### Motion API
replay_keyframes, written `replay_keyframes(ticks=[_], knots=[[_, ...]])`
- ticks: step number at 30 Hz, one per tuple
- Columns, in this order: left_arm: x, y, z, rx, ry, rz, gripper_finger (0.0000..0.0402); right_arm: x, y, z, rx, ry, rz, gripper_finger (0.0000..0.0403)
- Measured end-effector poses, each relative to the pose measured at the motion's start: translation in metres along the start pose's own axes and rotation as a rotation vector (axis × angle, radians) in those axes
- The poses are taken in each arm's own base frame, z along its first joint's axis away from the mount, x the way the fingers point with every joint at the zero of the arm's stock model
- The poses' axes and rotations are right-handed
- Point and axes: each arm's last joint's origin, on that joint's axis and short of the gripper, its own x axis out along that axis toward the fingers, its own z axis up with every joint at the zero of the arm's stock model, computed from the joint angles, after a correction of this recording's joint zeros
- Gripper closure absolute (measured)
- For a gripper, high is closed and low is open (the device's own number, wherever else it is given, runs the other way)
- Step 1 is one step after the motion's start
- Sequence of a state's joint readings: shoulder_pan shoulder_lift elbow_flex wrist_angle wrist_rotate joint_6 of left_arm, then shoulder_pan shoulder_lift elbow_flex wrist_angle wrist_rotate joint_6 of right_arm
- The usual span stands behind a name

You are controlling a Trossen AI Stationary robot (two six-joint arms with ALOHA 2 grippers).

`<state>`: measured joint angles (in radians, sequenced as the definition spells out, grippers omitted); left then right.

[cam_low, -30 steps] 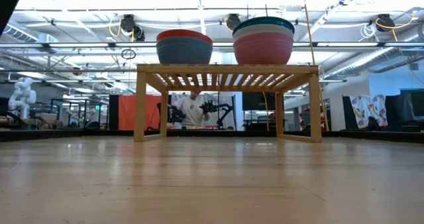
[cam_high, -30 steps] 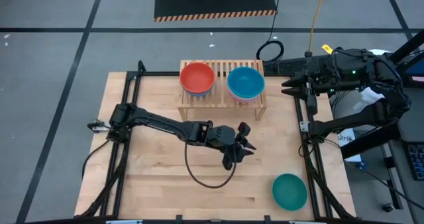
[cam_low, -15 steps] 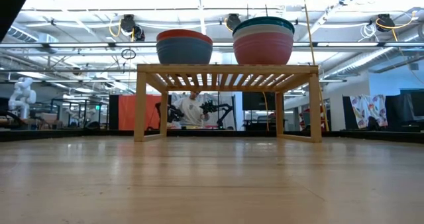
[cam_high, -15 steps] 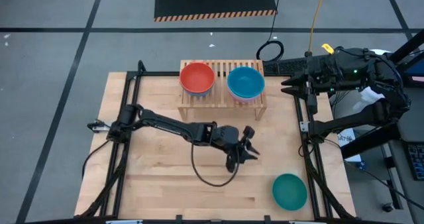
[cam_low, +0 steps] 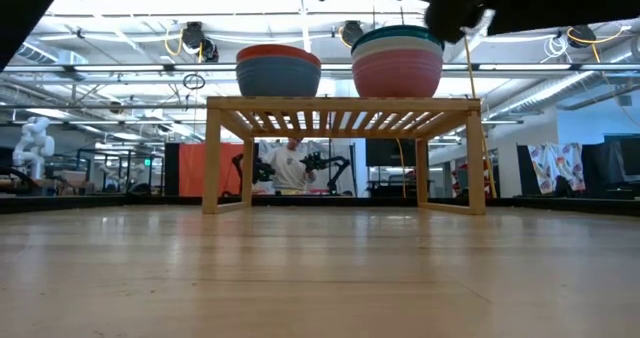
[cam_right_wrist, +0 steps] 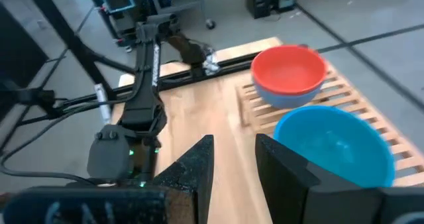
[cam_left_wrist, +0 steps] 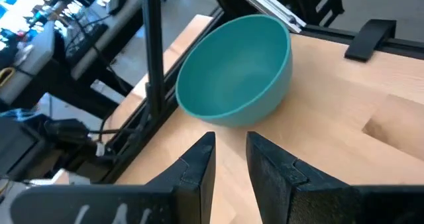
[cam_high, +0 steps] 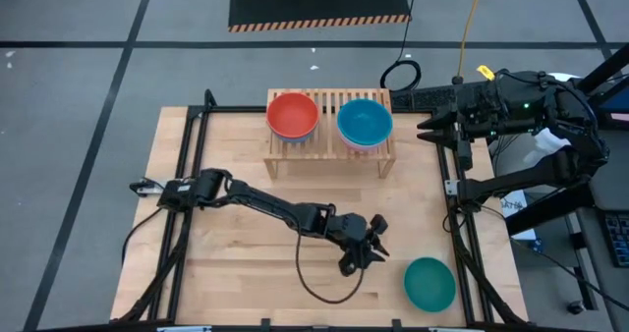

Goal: Place and stack bowls onto a shelf
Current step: Stack the green bowl on top of the orange bowl on the shelf

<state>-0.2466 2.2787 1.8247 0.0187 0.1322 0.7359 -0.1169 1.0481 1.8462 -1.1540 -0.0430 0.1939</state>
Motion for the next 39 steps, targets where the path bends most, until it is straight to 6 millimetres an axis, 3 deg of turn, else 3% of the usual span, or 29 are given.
replay_keyframes(ticks=[8,11,15,24,35,39], knots=[[0.011,0.020,0.029,0.054,-0.049,0.008,0.0309,0.004,0.001,0.000,0.004,0.028,0.036,0.0296],[0.018,0.015,0.034,0.081,-0.068,-0.057,0.0309,0.004,0.001,0.000,-0.001,0.026,0.035,0.0296],[0.034,0.004,0.029,0.140,-0.047,-0.111,0.0309,0.004,0.001,0.000,-0.003,0.027,0.035,0.0296],[0.053,-0.001,0.023,0.258,-0.045,-0.103,0.0309,0.004,0.001,0.000,0.004,0.026,0.034,0.0296],[0.051,0.007,0.016,0.247,0.008,-0.081,0.0309,0.005,0.001,-0.001,0.015,0.036,0.033,0.0296],[0.048,0.013,0.009,0.218,0.092,-0.052,0.0309,0.007,-0.001,-0.012,0.082,0.170,0.001,0.0296]])
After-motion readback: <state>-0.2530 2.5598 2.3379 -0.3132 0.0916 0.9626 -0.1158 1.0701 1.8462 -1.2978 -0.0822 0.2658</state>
